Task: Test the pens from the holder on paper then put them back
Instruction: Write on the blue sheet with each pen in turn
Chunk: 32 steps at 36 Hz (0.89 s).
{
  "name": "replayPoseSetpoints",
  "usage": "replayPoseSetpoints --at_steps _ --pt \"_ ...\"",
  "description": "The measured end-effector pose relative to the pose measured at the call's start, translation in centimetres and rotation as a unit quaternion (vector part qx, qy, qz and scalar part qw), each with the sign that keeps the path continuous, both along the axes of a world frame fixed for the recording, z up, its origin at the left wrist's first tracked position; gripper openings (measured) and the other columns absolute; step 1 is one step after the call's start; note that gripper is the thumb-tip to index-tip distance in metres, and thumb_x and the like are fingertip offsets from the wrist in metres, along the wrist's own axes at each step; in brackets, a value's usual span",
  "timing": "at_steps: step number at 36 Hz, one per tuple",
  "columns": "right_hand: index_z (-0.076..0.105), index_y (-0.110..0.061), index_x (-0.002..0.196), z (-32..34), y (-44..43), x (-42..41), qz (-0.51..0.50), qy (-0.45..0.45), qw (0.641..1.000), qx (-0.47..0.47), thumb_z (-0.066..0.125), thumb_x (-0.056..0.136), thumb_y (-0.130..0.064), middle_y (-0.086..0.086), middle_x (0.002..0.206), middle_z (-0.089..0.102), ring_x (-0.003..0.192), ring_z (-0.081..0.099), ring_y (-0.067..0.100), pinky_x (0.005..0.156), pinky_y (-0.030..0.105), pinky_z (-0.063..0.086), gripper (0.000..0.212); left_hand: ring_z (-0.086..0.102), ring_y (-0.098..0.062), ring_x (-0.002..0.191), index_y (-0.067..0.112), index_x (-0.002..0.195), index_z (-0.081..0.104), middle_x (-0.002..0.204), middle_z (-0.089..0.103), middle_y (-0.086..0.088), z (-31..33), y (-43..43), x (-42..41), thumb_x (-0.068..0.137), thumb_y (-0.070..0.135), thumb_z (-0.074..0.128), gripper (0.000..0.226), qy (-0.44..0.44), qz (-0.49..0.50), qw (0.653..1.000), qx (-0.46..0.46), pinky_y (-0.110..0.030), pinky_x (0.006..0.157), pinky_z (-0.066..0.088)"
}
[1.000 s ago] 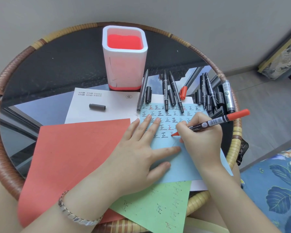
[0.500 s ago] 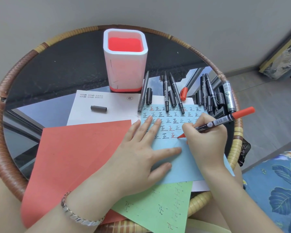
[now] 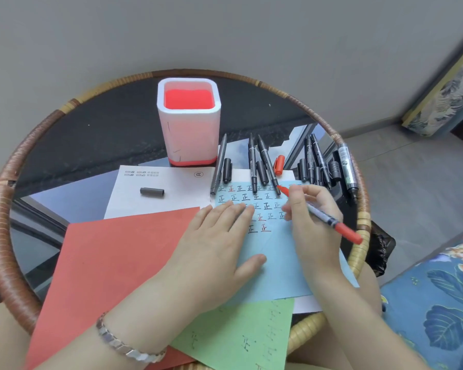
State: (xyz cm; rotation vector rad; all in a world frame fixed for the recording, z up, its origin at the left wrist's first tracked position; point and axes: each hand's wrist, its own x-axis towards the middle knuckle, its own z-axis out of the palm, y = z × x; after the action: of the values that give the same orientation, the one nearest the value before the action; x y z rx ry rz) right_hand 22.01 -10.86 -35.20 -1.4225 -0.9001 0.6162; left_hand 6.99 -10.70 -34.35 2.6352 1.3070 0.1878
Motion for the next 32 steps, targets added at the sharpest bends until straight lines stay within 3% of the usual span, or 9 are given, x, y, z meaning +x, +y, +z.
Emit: replayPoseSetpoints --at_steps 3,6,9,13,15,19,25,29,32 --pt "0.057 -0.033 0.089 -0.1 -0.3 0.2 0.055 -0.027 0.998 -0.001 0.042 0.085 -0.032 -0.005 0.083 0.064 0.071 0.057 -0.003 0.063 0.012 0.042 0.016 0.023 -0.019 0.134 0.021 0.142 0.029 0.147 0.032 0.002 -0.1 0.2 0.7 0.073 0.065 0.011 0.084 -0.013 0.026 1.0 -0.001 -0.031 0.105 0.003" --pt "0.048 -0.034 0.093 0.2 -0.6 1.5 0.071 -0.143 0.987 -0.016 0.042 0.083 -0.034 -0.011 0.086 0.06 0.081 0.055 -0.007 0.07 0.007 0.04 0.012 0.036 -0.02 0.121 0.017 0.123 0.057 0.13 0.056 -0.003 -1.2 0.1 1.0 0.077 0.06 0.036 0.067 -0.034 0.038 0.999 -0.001 -0.038 0.1 0.019" --pt "0.048 -0.019 0.092 1.2 -0.1 3.9 0.075 -0.307 0.949 -0.004 0.051 0.084 -0.027 -0.009 0.082 0.055 0.078 0.052 -0.003 0.07 0.006 0.038 0.012 0.042 -0.02 0.125 0.018 0.121 0.06 0.129 0.058 0.0 -1.8 -0.1 0.9 0.076 0.06 0.038 0.065 -0.044 0.049 0.998 0.001 -0.038 0.101 0.021" --pt "0.062 -0.009 0.093 2.2 2.1 7.9 0.084 -0.544 0.835 -0.007 0.066 0.073 0.003 0.008 0.086 0.065 0.081 0.058 0.027 0.072 0.03 0.042 0.024 0.049 -0.019 0.124 0.018 0.12 0.06 0.129 0.058 0.001 -1.8 -0.1 1.0 0.076 0.06 0.038 0.065 -0.041 0.052 0.998 0.008 -0.039 0.1 0.021" --pt "0.066 -0.008 0.096 2.7 3.4 8.7 0.085 -0.604 0.791 -0.036 0.064 0.064 0.015 0.01 0.09 0.068 0.088 0.06 0.034 0.074 0.035 0.041 0.04 0.048 -0.017 0.125 0.019 0.121 0.06 0.129 0.058 0.001 -1.9 -0.2 1.0 0.076 0.06 0.038 0.064 -0.046 0.052 0.998 0.009 -0.039 0.101 0.02" --pt "0.069 -0.01 0.095 2.6 5.7 8.2 0.092 -0.66 0.744 -0.052 0.064 0.068 0.013 0.01 0.088 0.07 0.089 0.06 0.036 0.074 0.043 0.046 0.036 0.047 -0.017 0.126 0.02 0.122 0.059 0.13 0.057 0.002 -2.0 -0.2 1.0 0.077 0.061 0.038 0.064 -0.053 0.053 0.997 0.013 -0.039 0.101 0.019" --pt "0.06 -0.018 0.119 1.4 7.8 7.6 0.133 -0.639 0.748 -0.118 0.045 0.086 0.007 0.006 0.108 0.063 0.107 0.044 0.027 0.083 0.035 0.028 0.044 0.047 -0.015 0.126 0.022 0.121 0.059 0.131 0.057 0.004 -2.1 -0.2 0.9 0.076 0.062 0.038 0.064 -0.06 0.057 0.996 0.015 -0.039 0.101 0.019" --pt "0.063 -0.018 0.116 2.4 7.5 8.1 0.111 -0.593 0.79 -0.115 0.046 0.09 -0.004 0.007 0.107 0.066 0.107 0.048 0.027 0.094 0.041 0.034 0.033 0.049 -0.016 0.124 0.022 0.12 0.06 0.129 0.058 0.004 -2.2 -0.2 1.0 0.075 0.062 0.038 0.064 -0.065 0.055 0.996 0.025 -0.039 0.1 0.021" --pt "0.066 -0.014 0.108 3.5 7.4 9.4 0.068 -0.563 0.814 -0.123 0.051 0.089 -0.01 0.009 0.097 0.07 0.099 0.052 0.03 0.09 0.043 0.042 0.025 0.05 -0.016 0.124 0.021 0.119 0.06 0.128 0.059 0.003 -2.3 -0.2 1.0 0.075 0.062 0.038 0.064 -0.07 0.054 0.995 0.037 -0.04 0.099 0.022"
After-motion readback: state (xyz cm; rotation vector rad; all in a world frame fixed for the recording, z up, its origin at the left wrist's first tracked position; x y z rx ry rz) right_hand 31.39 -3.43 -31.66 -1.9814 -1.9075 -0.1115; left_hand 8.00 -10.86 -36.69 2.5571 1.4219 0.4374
